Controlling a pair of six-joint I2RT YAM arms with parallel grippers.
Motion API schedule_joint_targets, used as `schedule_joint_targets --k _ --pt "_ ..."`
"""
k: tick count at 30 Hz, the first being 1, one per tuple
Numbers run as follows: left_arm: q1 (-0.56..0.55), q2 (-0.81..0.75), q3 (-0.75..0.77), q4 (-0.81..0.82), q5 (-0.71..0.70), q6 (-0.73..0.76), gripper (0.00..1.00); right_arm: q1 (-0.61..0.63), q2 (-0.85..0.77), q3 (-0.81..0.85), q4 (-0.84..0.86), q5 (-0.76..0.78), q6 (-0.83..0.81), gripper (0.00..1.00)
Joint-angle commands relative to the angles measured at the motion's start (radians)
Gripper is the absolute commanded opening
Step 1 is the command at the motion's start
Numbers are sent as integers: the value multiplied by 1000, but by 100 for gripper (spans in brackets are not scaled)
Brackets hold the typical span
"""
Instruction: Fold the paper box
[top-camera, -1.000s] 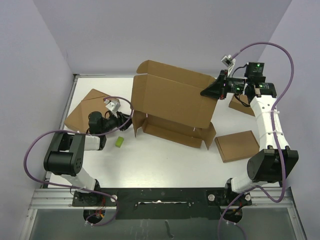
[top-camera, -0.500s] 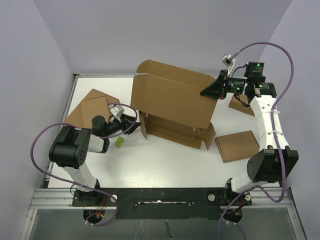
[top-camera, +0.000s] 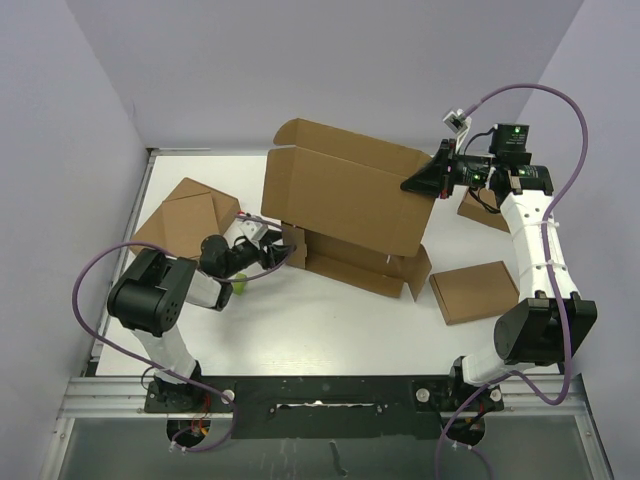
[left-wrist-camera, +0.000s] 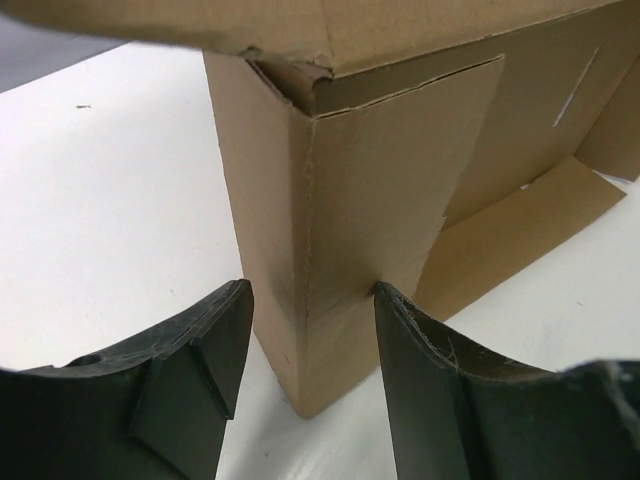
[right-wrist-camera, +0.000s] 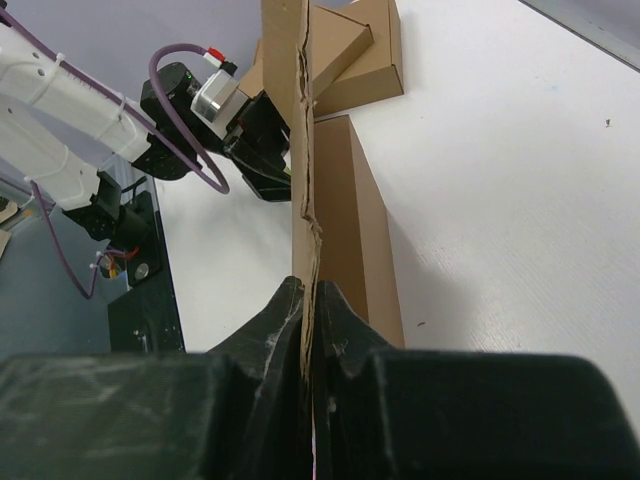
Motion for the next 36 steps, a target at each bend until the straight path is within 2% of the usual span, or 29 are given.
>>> schedule_joint_targets --k 1,8,13,19,22,23,24,29,32,34,36 --pt "-38 11 32 42 -144 70 50 6 -16 6 34 -25 12 0" --pt "-77 31 52 49 -243 84 47 11 -12 1 39 -27 15 0" --pt "-96 37 72 23 -294 82 39 13 -13 1 38 -27 15 0" --pt "-121 32 80 -7 -339 61 18 13 -10 6 38 -17 15 0" --pt "-136 22 88 -61 -363 79 15 20 -3 23 33 -8 19 0" --pt "-139 19 89 -77 -374 83 10 22 2 29 31 -4 19 0" --pt "-140 15 90 -96 -388 84 0 25 4 34 30 1 22 0" --pt "-163 -26 109 -228 -513 68 0 34 15 56 52 24 56 0" --pt "-185 -31 109 -247 -557 84 0 40 23 68 64 33 81 0" --pt "-196 -22 109 -224 -585 85 19 46 26 68 79 32 108 0" --pt "-198 -7 121 -215 -590 88 27 49 29 68 90 30 121 0"
